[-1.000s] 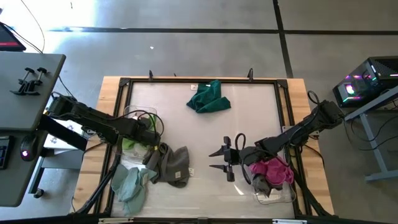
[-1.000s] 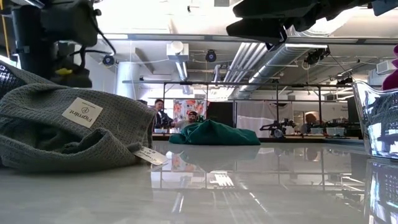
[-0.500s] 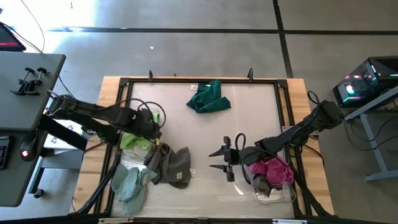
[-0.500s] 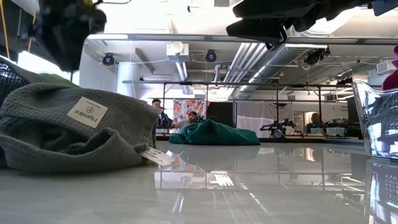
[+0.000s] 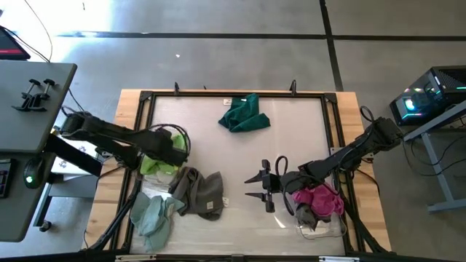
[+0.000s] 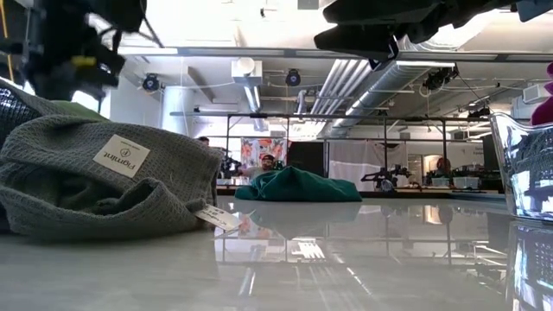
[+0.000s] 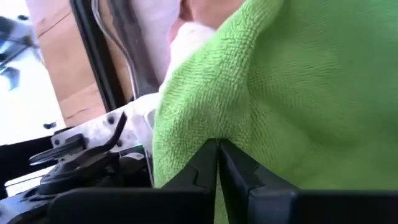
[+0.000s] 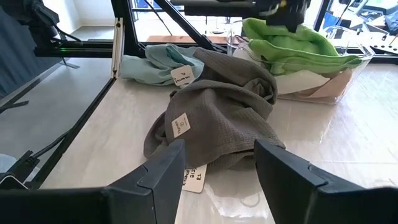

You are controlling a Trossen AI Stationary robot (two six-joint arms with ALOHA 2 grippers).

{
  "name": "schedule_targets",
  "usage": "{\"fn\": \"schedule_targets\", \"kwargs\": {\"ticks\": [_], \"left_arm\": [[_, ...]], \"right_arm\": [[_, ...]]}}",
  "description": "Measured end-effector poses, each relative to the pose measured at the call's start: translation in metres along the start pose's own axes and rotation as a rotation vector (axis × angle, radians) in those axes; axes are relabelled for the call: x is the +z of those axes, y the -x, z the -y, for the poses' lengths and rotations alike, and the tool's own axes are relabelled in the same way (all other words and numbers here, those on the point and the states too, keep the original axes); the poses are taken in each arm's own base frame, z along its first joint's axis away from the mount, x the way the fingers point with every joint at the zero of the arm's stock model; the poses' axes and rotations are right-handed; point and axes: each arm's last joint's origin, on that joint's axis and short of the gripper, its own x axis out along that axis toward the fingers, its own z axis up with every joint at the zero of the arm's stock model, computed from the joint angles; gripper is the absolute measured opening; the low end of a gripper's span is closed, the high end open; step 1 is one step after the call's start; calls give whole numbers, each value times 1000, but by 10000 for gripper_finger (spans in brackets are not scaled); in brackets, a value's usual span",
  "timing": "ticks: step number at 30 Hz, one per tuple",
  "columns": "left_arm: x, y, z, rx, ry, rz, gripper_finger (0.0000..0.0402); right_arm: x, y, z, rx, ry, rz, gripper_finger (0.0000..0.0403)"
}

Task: Sort towels by color in basket
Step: Put the green towel into the left transparent bin

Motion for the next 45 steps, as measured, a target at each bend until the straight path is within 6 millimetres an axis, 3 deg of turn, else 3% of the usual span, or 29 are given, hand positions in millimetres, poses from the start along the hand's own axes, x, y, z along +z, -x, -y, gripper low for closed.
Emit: {"fn": "schedule_targets", "kwargs": {"ticks": [9, 17, 30, 38, 45], "left_arm": [[-9, -48, 31, -66, 17, -6, 2], [-16, -64, 30, -55, 79, -53, 1], [-14, -66, 27, -22, 136, -34, 6], [-12, -57, 20, -40, 115, -32, 86], [-4, -19, 0, -37, 113, -20, 148]], "right_arm": [[0, 0, 0, 0, 0, 0, 190], [0, 0, 0, 11, 0, -1, 190], [-1, 0, -1, 29, 2, -11, 190], [-1, 0, -1, 29, 3, -11, 190], [-1, 0, -1, 29, 3, -11, 190]]}}
